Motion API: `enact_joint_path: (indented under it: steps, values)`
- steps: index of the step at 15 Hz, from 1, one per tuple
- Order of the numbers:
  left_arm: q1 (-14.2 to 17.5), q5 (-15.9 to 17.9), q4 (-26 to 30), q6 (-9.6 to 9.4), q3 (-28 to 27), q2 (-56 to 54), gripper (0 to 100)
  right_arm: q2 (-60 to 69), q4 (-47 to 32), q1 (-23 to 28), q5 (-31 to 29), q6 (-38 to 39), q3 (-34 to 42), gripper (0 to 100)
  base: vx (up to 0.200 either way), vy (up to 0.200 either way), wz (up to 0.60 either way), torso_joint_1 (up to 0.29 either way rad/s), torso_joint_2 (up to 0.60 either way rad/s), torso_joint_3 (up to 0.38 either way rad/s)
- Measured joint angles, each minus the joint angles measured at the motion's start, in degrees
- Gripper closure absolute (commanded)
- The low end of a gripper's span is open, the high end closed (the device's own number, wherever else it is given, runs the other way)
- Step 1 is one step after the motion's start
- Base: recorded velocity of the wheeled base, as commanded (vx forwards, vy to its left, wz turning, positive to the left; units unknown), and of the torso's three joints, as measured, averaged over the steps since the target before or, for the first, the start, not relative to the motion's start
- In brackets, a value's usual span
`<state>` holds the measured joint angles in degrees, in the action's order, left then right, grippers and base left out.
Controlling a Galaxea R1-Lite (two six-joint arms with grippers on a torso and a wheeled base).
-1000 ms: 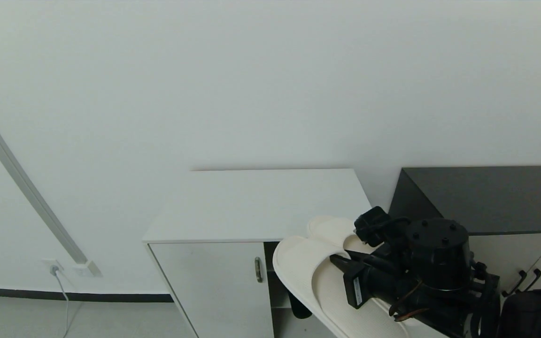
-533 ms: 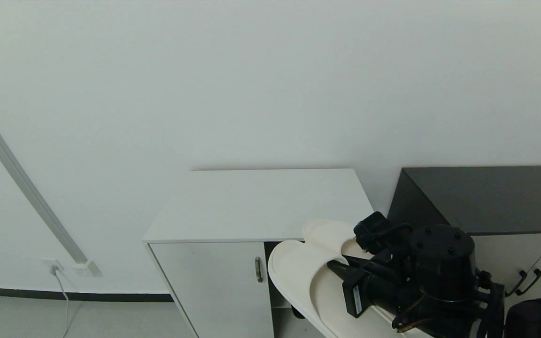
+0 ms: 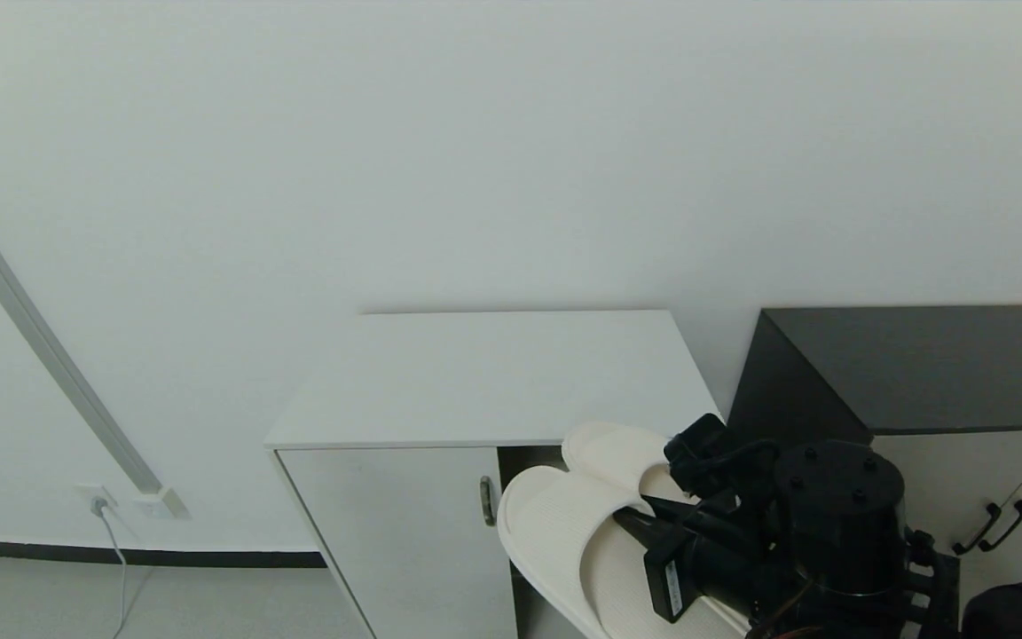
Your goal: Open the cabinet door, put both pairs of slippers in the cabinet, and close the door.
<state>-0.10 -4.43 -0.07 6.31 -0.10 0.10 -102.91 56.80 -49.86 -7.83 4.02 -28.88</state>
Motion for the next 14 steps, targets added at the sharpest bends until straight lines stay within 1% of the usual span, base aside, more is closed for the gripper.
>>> enact_joint_path:
  steps: [8, 14]
  values:
    - [0.00, -0.02, 0.02, 0.00, 0.00, 0.00, 100, -0.11, 0.22, -1.16, -1.77, -0.66, 1.35, 100, 0.000, 0.000, 0.00, -0.164, 0.37, 0.210]
    - [0.00, -0.02, 0.00, 0.00, 0.00, 0.00, 100, -1.50, 0.57, -1.18, -1.91, -0.61, 1.57, 100, 0.000, 0.000, 0.00, -0.226, 0.53, 0.310]
